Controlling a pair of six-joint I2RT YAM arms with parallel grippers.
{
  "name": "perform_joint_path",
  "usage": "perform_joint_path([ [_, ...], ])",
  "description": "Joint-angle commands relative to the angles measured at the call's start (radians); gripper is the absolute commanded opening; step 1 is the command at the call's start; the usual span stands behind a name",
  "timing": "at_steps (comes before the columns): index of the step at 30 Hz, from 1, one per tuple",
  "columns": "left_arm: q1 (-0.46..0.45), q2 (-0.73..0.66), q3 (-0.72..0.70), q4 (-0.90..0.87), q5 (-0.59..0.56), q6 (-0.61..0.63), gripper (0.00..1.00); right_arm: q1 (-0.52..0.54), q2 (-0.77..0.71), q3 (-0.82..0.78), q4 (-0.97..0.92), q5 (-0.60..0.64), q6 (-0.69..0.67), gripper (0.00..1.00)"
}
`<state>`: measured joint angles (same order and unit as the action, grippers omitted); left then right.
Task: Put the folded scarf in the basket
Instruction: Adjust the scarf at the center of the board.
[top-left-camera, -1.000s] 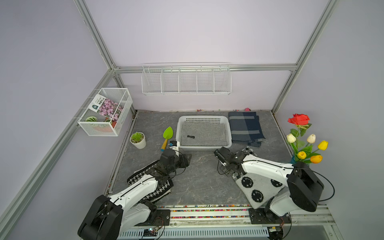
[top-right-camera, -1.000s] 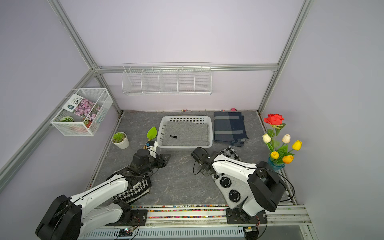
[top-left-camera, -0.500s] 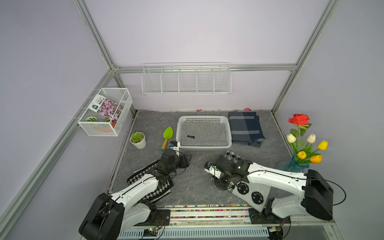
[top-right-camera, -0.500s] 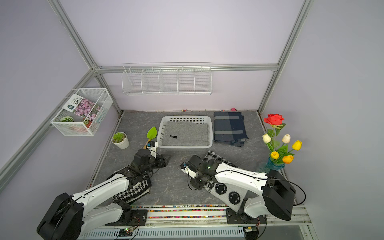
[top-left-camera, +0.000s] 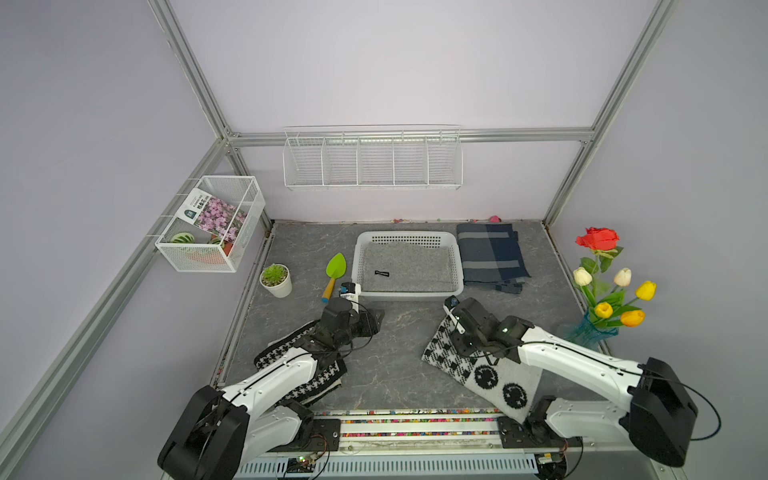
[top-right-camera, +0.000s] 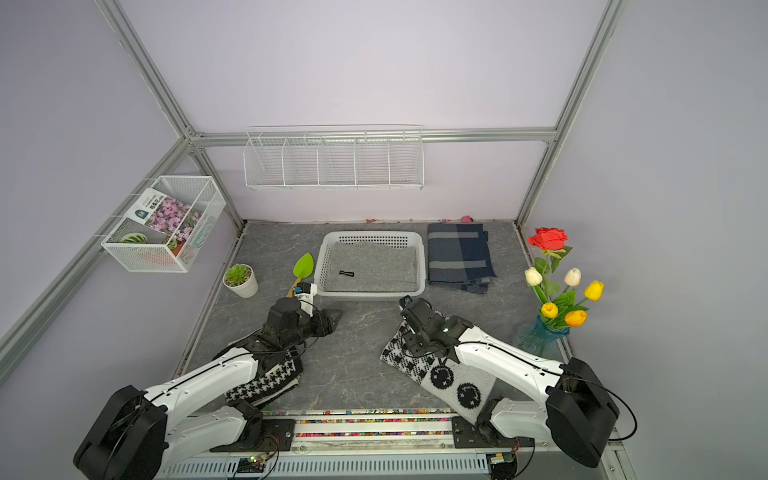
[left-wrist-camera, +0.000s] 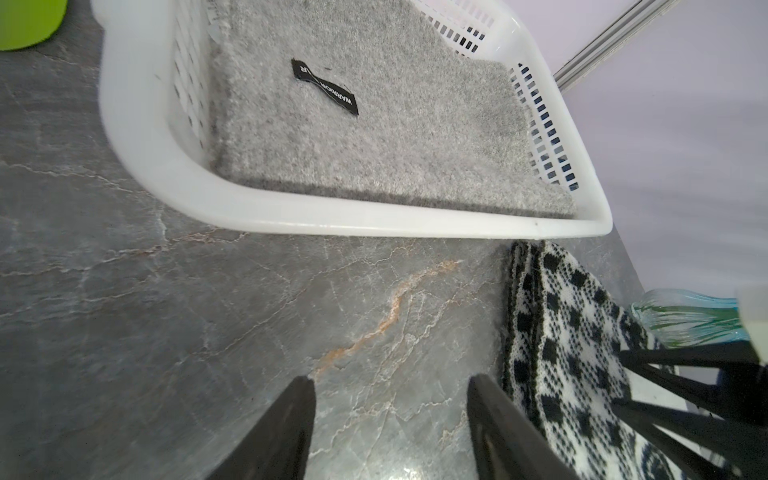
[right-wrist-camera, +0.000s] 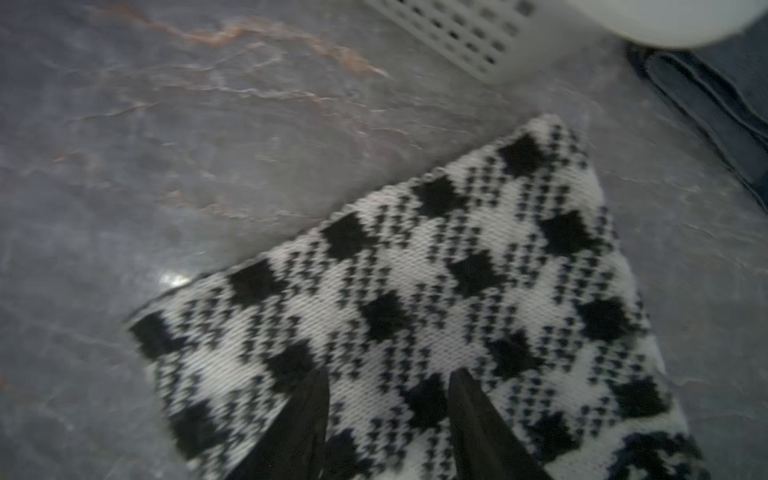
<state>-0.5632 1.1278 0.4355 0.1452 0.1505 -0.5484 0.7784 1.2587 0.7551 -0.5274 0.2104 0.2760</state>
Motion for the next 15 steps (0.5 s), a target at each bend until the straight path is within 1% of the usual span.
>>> perform_joint_path([
  [1, -0.001, -0.011, 0.02, 0.001, -0.011, -0.018, 0.62, -0.008, 0.063, -0.003, 0.023, 0.044, 0.076, 0.51],
  [5, -0.001, -0.016, 0.017, 0.001, -0.019, -0.019, 0.63, 0.003, 0.161, 0.028, 0.007, -0.001, 0.071, 0.48],
  [8, -0.001, -0.01, 0.02, -0.004, -0.012, -0.017, 0.63, 0.039, 0.209, 0.046, -0.003, -0.037, 0.055, 0.47],
  [10, -0.001, -0.006, 0.023, 0.0, -0.005, -0.018, 0.64, 0.091, 0.232, 0.061, -0.012, -0.068, 0.032, 0.47],
  [12, -0.001, 0.001, 0.021, 0.004, 0.008, -0.024, 0.65, 0.167, 0.233, 0.073, -0.013, -0.097, -0.001, 0.47],
  [15, -0.001, 0.017, 0.028, -0.001, 0.016, -0.021, 0.65, 0.23, 0.218, 0.067, 0.005, -0.158, -0.026, 0.48],
])
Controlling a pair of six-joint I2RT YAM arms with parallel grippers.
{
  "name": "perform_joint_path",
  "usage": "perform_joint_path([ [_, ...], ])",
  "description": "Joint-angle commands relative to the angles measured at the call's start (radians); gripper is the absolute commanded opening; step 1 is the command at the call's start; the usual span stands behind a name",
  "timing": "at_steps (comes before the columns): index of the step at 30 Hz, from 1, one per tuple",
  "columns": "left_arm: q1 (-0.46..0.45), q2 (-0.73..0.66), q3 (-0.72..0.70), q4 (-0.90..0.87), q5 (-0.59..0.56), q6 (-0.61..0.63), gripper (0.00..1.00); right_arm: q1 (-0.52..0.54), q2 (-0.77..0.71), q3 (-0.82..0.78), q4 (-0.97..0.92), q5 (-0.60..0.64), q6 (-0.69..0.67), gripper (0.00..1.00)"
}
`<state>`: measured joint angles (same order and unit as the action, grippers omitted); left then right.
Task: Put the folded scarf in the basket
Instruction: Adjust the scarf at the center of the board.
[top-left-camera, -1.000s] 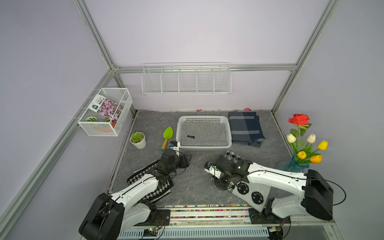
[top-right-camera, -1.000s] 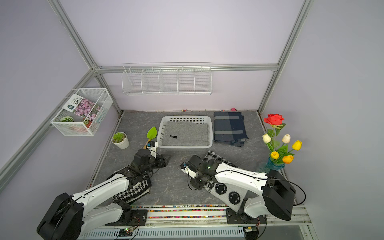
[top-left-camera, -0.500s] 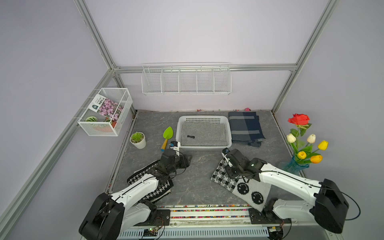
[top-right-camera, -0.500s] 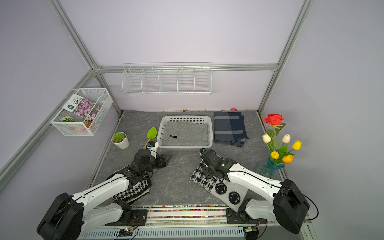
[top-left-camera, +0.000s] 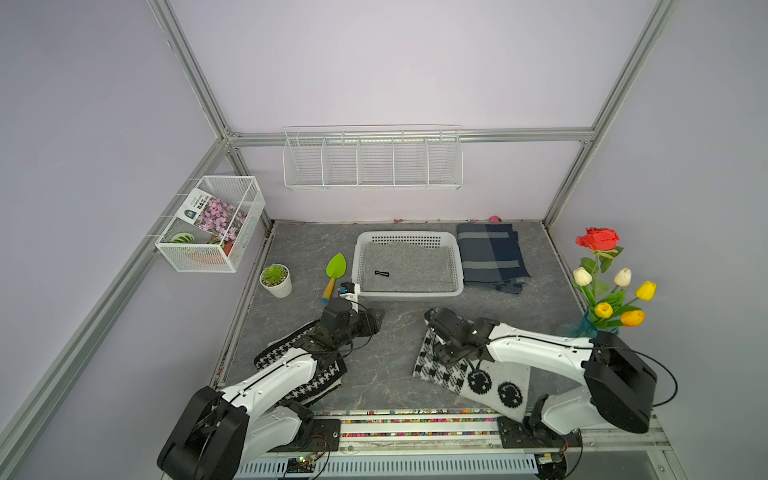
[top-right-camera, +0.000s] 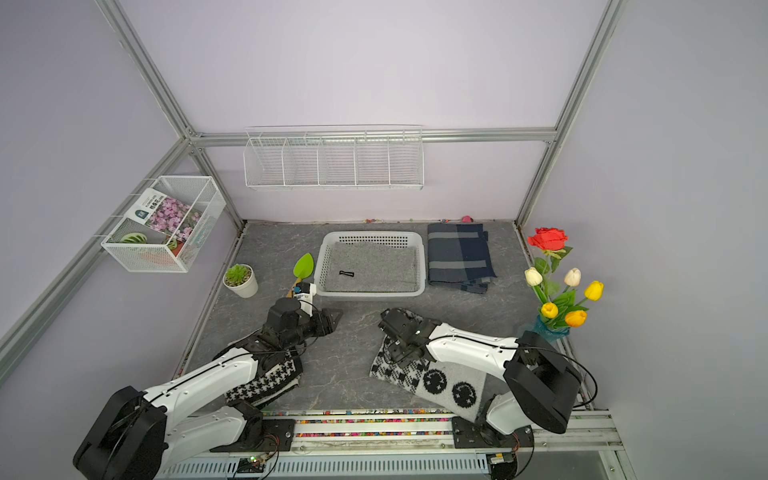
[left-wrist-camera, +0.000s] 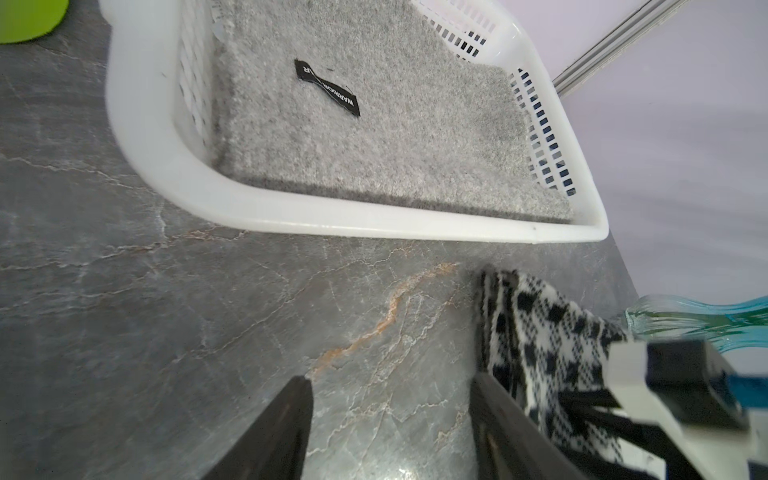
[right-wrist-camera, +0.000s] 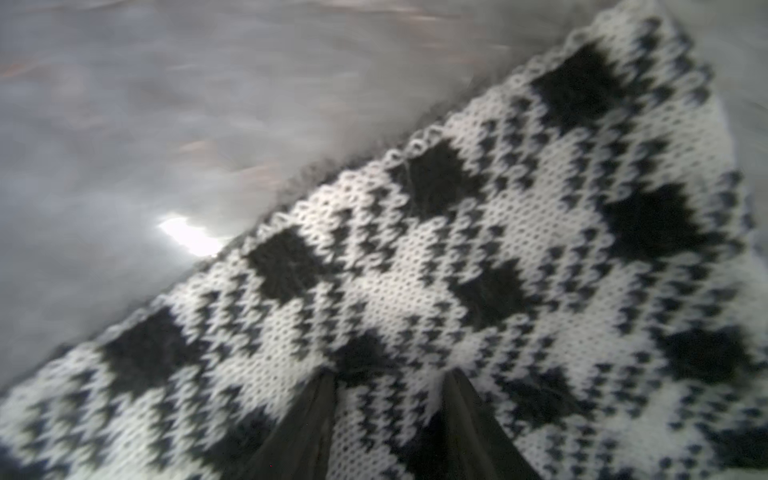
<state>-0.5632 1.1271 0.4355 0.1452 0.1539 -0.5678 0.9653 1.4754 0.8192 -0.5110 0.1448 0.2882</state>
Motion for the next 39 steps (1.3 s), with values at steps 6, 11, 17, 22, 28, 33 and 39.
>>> perform_joint_path([
  [6, -0.004, 0.06, 0.043, -0.013, 0.069, -0.012, 0.65, 0.081, -0.1, -0.034, 0.106, -0.162, -0.034, 0.5],
  [11, -0.043, 0.101, 0.012, 0.069, 0.137, -0.038, 0.66, 0.051, -0.256, -0.098, 0.142, 0.002, 0.002, 0.53],
  [17, -0.147, 0.27, 0.08, 0.084, 0.196, -0.046, 0.68, 0.012, -0.5, -0.191, 0.174, 0.118, 0.017, 0.51],
  [22, -0.2, 0.33, 0.089, 0.105, 0.183, -0.045, 0.72, 0.013, -0.667, -0.273, 0.228, 0.186, 0.005, 0.52],
  [28, -0.238, 0.461, 0.132, 0.132, 0.243, -0.063, 0.71, 0.012, -0.652, -0.268, 0.217, 0.192, 0.002, 0.53],
  [33, -0.296, 0.542, 0.181, 0.137, 0.278, -0.058, 0.69, 0.013, -0.561, -0.214, 0.167, 0.171, -0.014, 0.53],
  [39, -0.325, 0.618, 0.216, 0.146, 0.325, -0.069, 0.35, 0.013, -0.517, -0.21, 0.175, 0.162, -0.013, 0.53],
])
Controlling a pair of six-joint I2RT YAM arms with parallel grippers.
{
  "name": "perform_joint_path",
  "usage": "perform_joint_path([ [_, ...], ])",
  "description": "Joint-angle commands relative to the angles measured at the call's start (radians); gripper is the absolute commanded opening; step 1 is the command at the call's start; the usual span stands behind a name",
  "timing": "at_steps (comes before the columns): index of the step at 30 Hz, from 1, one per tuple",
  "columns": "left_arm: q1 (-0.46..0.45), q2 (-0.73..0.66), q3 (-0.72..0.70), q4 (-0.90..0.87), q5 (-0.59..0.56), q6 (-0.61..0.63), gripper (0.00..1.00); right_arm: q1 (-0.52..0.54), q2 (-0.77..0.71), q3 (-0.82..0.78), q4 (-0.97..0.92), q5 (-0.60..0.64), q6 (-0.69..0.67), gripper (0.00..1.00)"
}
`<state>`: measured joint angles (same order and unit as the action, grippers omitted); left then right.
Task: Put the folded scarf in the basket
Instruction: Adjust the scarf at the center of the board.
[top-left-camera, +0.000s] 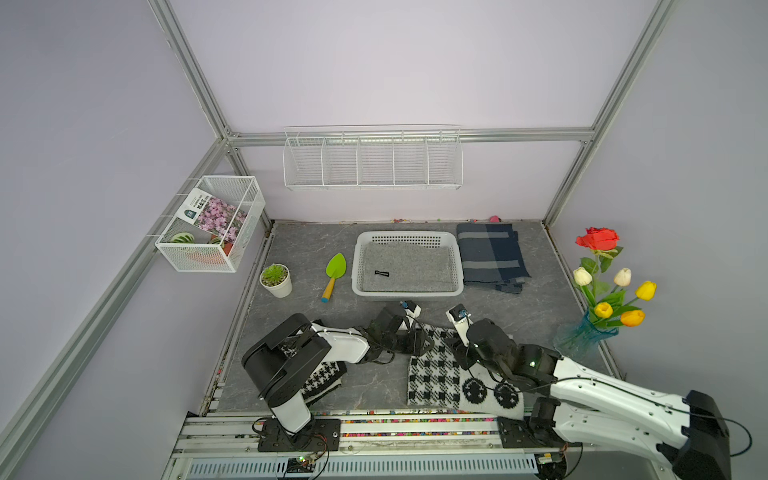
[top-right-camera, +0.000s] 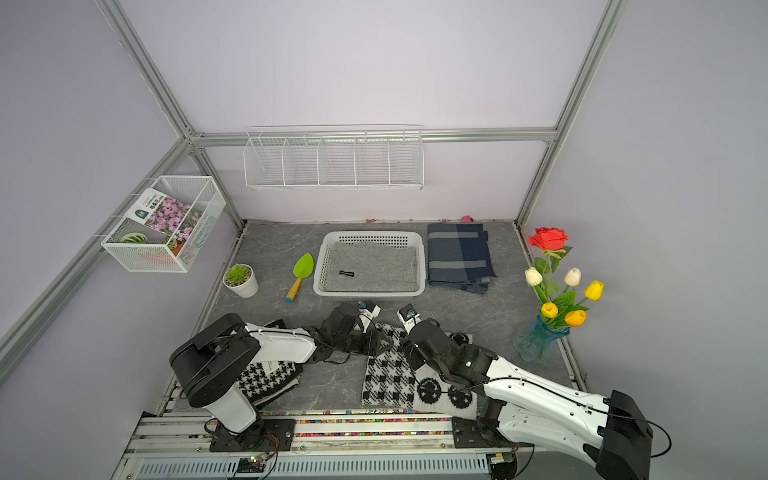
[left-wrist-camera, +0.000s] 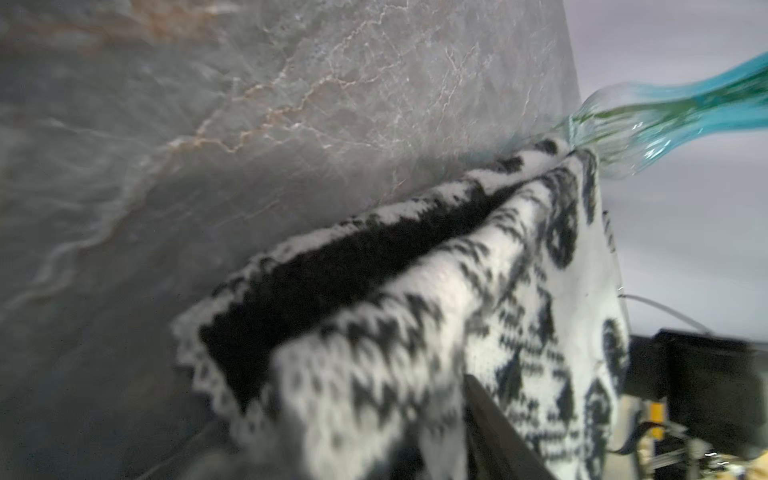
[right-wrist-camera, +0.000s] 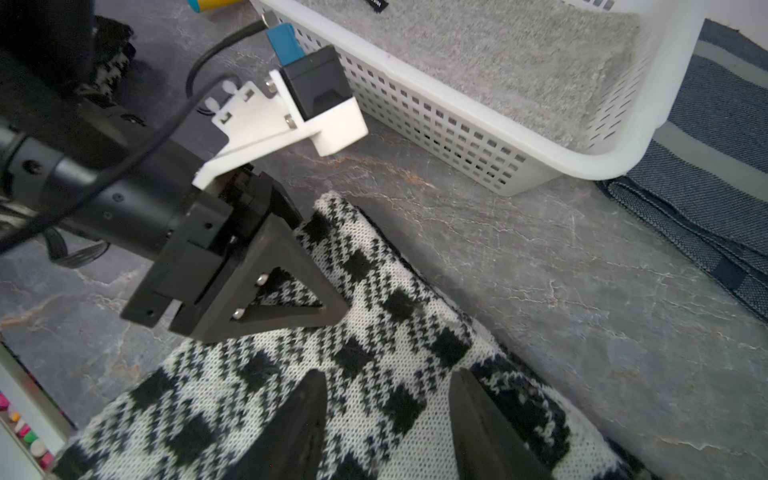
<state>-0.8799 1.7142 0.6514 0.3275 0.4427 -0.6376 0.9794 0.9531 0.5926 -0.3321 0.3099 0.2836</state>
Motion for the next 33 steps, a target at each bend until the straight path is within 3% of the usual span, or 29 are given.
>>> perform_joint_path([
  [1, -0.008, 0.026, -0.001, -0.043, 0.025, 0.005, 0.24, -0.001, 0.008, 0.016, -0.004, 0.003, 0.0, 0.53],
  [4, -0.004, -0.01, -0.022, -0.069, -0.003, 0.018, 0.11, -0.001, 0.012, 0.012, -0.004, 0.018, 0.024, 0.53],
  [6, 0.01, -0.058, -0.057, -0.094, -0.02, 0.03, 0.09, -0.003, 0.02, 0.002, 0.015, 0.013, 0.031, 0.54],
  [10, 0.073, -0.175, -0.153, -0.158, -0.05, 0.052, 0.07, -0.047, 0.063, 0.005, 0.014, -0.052, 0.049, 0.56],
  [14, 0.208, -0.295, -0.248, -0.206, -0.073, 0.074, 0.07, -0.154, 0.102, 0.001, 0.015, -0.164, 0.078, 0.57],
  [16, 0.251, -0.358, -0.273, -0.24, -0.145, 0.062, 0.08, -0.191, 0.118, 0.003, 0.02, -0.213, 0.072, 0.59],
  [18, 0.251, -0.404, -0.272, -0.269, -0.187, 0.064, 0.17, -0.232, 0.143, 0.007, 0.013, -0.241, 0.081, 0.59],
  [20, 0.251, -0.439, -0.277, -0.287, -0.222, 0.062, 0.19, -0.279, 0.176, 0.003, 0.014, -0.282, 0.095, 0.61],
  [25, 0.251, -0.451, -0.283, -0.283, -0.239, 0.058, 0.49, -0.412, 0.266, -0.002, 0.039, -0.427, 0.121, 0.63],
  [28, 0.251, -0.436, -0.288, -0.271, -0.214, 0.046, 0.56, -0.472, 0.321, 0.006, 0.069, -0.497, 0.126, 0.65],
  [33, 0.251, -0.473, -0.325, -0.246, -0.22, 0.012, 0.57, -0.543, 0.427, 0.049, 0.089, -0.601, 0.12, 0.66],
])
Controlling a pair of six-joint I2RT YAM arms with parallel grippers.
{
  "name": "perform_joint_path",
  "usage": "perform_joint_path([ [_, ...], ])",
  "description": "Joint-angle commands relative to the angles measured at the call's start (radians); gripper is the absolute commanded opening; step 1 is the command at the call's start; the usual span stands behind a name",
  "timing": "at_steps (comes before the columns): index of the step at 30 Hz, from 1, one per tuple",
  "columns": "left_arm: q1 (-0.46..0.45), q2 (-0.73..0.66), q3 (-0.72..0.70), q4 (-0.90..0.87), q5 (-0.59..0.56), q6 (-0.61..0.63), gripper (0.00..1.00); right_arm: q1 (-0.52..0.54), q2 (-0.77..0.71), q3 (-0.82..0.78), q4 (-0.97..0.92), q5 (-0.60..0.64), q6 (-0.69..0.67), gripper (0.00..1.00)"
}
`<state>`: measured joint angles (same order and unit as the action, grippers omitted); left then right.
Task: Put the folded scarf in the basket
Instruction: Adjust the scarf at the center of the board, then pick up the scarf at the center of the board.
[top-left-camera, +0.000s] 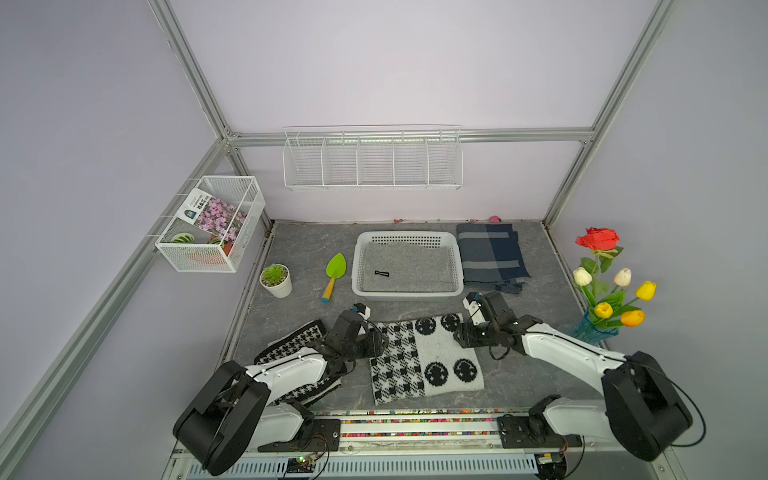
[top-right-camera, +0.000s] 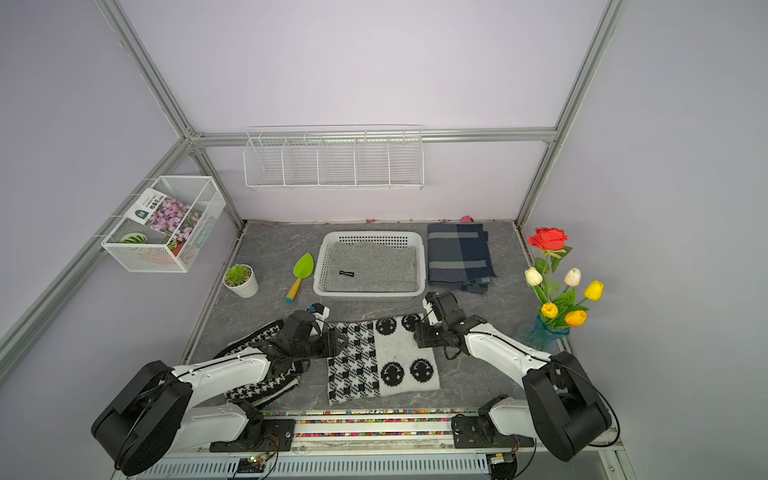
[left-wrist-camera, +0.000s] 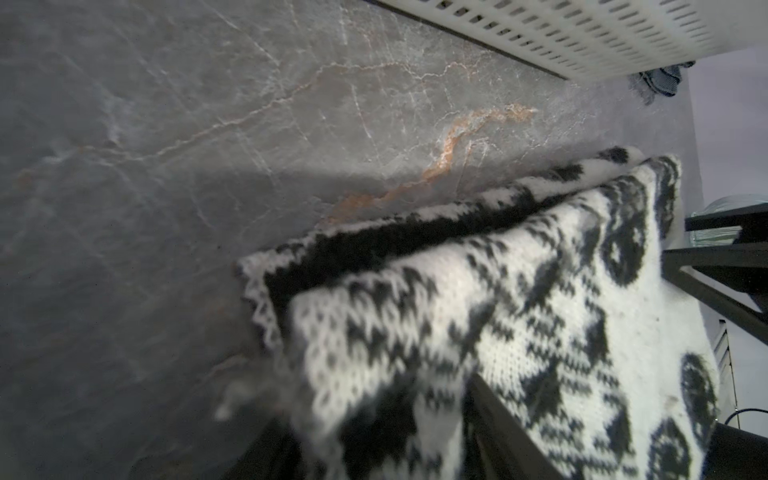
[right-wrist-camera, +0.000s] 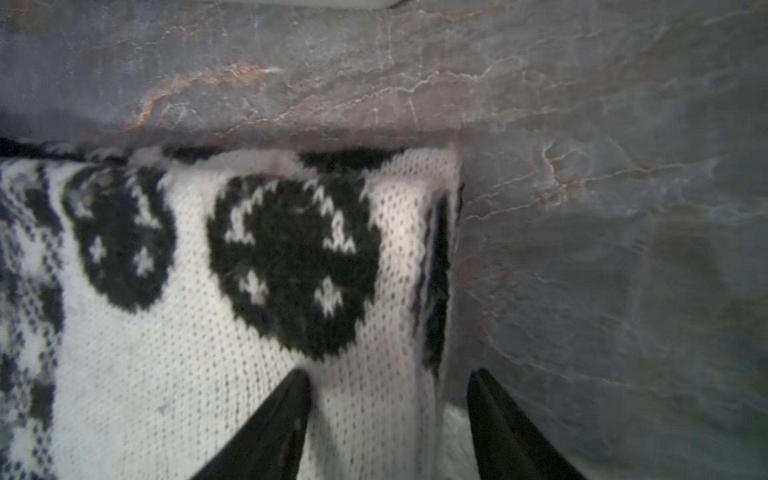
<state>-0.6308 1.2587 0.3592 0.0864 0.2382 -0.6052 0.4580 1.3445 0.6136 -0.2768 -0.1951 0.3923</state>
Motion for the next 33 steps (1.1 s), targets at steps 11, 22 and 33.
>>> perform_joint_path([
  [11, 0.002, 0.08, -0.023, 0.059, 0.05, -0.043, 0.56, -0.018, 0.212, 0.057, 0.045, -0.21, 0.005, 0.66],
  [22, 0.002, 0.116, -0.021, 0.139, 0.105, -0.025, 0.03, 0.009, 0.238, 0.042, 0.074, -0.29, 0.003, 0.15],
  [33, 0.002, 0.006, 0.015, 0.068, 0.076, 0.015, 0.0, 0.042, -0.031, -0.02, 0.114, -0.309, 0.019, 0.0],
])
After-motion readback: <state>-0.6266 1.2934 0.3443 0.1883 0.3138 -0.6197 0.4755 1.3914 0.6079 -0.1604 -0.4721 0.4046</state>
